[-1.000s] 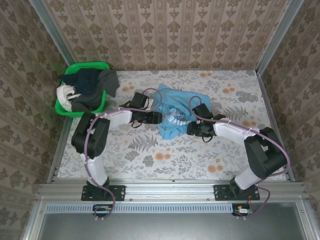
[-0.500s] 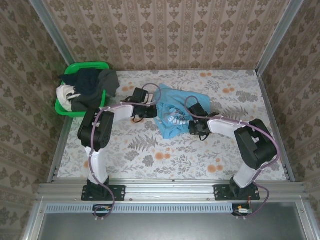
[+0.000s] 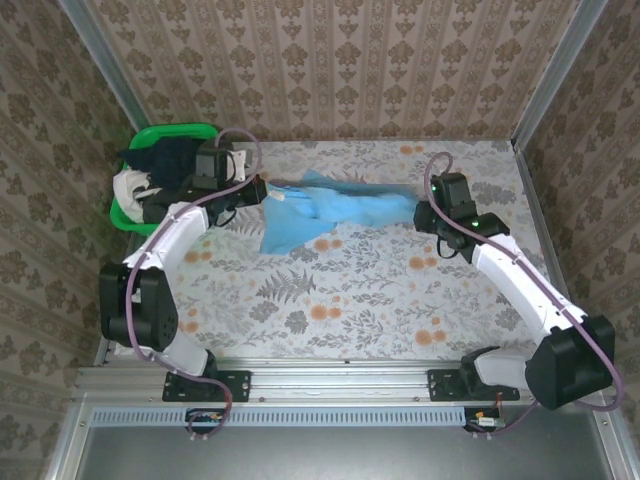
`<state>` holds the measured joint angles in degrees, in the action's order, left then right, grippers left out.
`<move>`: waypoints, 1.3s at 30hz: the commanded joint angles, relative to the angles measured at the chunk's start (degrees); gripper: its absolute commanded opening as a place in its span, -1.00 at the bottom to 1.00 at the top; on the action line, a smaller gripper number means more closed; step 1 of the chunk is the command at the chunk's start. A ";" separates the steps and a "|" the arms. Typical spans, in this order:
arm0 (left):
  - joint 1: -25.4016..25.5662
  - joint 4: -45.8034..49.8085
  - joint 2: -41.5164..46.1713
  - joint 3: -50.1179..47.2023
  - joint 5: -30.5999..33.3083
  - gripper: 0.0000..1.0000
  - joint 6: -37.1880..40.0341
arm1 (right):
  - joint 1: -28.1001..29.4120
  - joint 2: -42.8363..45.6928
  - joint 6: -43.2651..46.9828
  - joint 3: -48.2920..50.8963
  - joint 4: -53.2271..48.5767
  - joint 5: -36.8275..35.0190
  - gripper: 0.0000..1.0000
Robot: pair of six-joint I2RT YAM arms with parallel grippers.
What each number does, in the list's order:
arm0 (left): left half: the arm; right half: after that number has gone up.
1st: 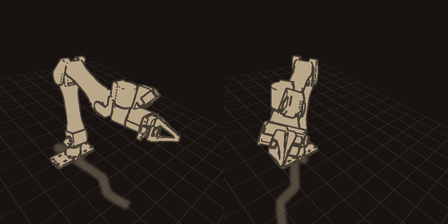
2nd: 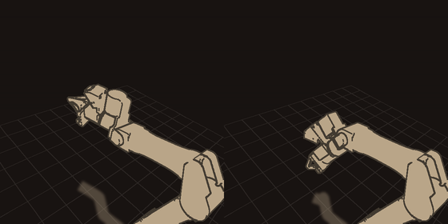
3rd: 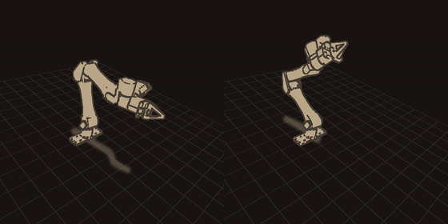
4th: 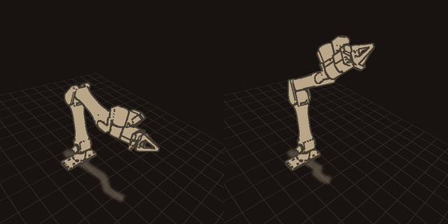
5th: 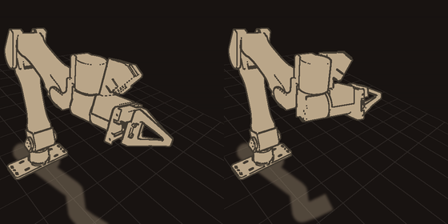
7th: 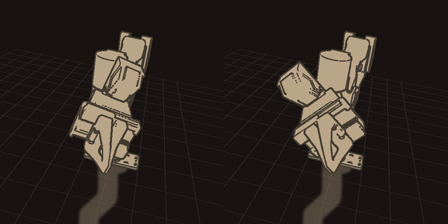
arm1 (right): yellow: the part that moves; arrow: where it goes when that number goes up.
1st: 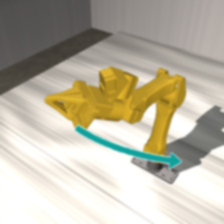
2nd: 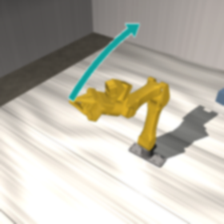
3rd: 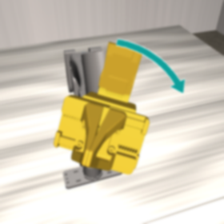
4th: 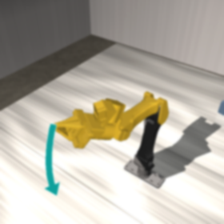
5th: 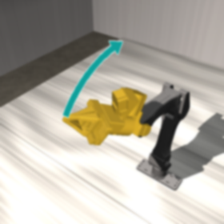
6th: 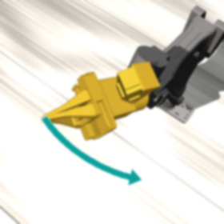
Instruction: Fold and stack the t-shirts
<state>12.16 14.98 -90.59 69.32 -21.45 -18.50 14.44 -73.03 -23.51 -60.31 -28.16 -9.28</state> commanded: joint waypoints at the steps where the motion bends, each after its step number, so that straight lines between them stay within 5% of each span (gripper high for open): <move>1: -1.88 1.95 -5.21 -2.02 0.70 -1.00 1.01 | -3.23 -8.23 3.53 -1.52 -5.46 -3.60 -0.45; 4: -2.22 0.83 -8.59 -4.27 1.88 -0.95 0.58 | -3.50 -13.47 3.95 -2.51 -4.36 1.74 -0.31; 8: -3.20 1.72 -10.15 -6.28 4.02 -0.35 0.27 | -2.99 -15.56 0.86 2.40 5.05 13.78 -0.09; 12: -2.00 3.54 -4.63 -8.10 9.51 0.02 0.00 | -2.33 -18.13 -1.45 3.45 9.75 15.10 -0.03; 17: 10.14 6.33 4.09 -6.76 25.32 0.63 5.27 | -3.60 -23.53 -3.93 -2.69 7.21 10.57 -0.14; 19: 16.46 3.01 4.55 -6.52 24.40 0.99 8.56 | -5.39 -25.60 -6.59 -4.41 7.93 12.30 -0.16; 26: 31.14 -0.17 -12.55 5.00 18.83 1.00 17.78 | -3.28 -30.57 -9.25 -6.23 12.56 17.87 -0.29; 39: 32.36 3.96 -29.67 17.09 15.60 0.55 20.51 | -5.41 -34.12 -15.62 -4.65 16.74 20.12 -0.17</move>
<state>44.60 16.56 -118.41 82.91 -5.65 -0.25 9.23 -106.06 -36.53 -65.84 -14.28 8.25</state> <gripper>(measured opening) 0.788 0.410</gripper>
